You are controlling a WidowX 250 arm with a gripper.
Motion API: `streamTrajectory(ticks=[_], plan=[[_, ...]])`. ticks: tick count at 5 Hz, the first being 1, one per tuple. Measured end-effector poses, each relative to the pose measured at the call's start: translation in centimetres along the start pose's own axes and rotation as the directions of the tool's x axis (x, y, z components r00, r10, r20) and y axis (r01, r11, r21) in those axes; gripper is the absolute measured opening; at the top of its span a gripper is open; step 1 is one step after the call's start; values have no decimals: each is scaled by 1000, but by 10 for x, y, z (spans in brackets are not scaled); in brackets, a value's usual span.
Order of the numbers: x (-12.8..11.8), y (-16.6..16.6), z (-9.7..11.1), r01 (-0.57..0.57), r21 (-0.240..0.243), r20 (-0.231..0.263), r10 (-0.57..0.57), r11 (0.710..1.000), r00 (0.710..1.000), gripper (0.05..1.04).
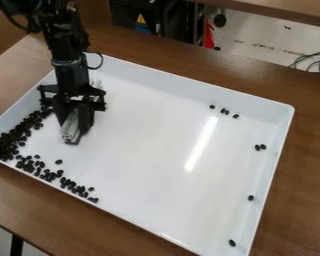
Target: Sweep into pile
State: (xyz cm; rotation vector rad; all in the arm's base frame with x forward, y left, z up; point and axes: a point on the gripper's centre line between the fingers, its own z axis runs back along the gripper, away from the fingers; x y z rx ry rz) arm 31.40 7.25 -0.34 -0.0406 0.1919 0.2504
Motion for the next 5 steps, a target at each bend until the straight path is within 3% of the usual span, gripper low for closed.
streamTrajectory(ticks=[1,2,3,4,5], plan=[[2,-3,1,6,27,13,-6,1000,1000,410],[-14,-12,1,9,31,10,-9,999,1000,719],[-27,-27,27,16,84,48,-20,996,999,995],[-42,-35,50,-43,182,80,29,982,996,1012],[-63,-50,76,-48,190,131,23,981,991,1002]])
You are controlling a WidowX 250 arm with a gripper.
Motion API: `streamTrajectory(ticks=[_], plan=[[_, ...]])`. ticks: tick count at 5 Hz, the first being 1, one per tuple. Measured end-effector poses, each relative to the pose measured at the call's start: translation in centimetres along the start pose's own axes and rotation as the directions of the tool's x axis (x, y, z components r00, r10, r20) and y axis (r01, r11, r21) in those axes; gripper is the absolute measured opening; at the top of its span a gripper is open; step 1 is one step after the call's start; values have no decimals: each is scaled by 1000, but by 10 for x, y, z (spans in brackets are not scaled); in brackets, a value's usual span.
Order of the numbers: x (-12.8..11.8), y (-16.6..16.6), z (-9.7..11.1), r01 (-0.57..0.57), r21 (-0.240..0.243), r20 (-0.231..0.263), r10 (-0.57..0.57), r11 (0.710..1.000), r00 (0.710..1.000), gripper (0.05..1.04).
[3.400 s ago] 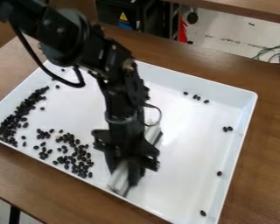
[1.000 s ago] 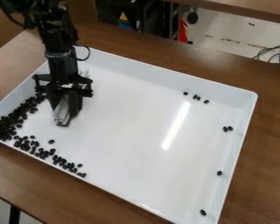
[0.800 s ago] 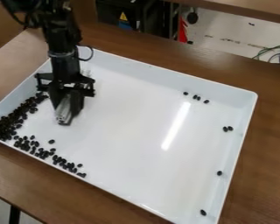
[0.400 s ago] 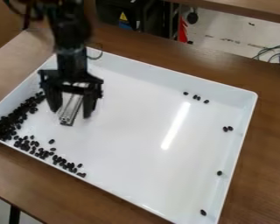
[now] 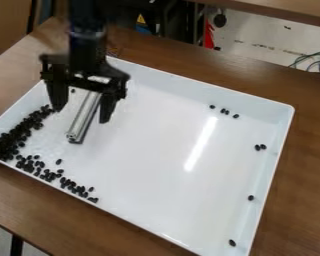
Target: Sweep into pile
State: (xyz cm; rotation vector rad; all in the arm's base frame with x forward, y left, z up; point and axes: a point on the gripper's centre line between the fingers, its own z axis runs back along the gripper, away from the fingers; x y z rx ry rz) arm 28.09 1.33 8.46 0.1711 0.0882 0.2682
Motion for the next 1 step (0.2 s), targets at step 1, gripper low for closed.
streamTrajectory(ticks=[1], plan=[[-19,-42,18,150,-20,32,-149,989,988,999]])
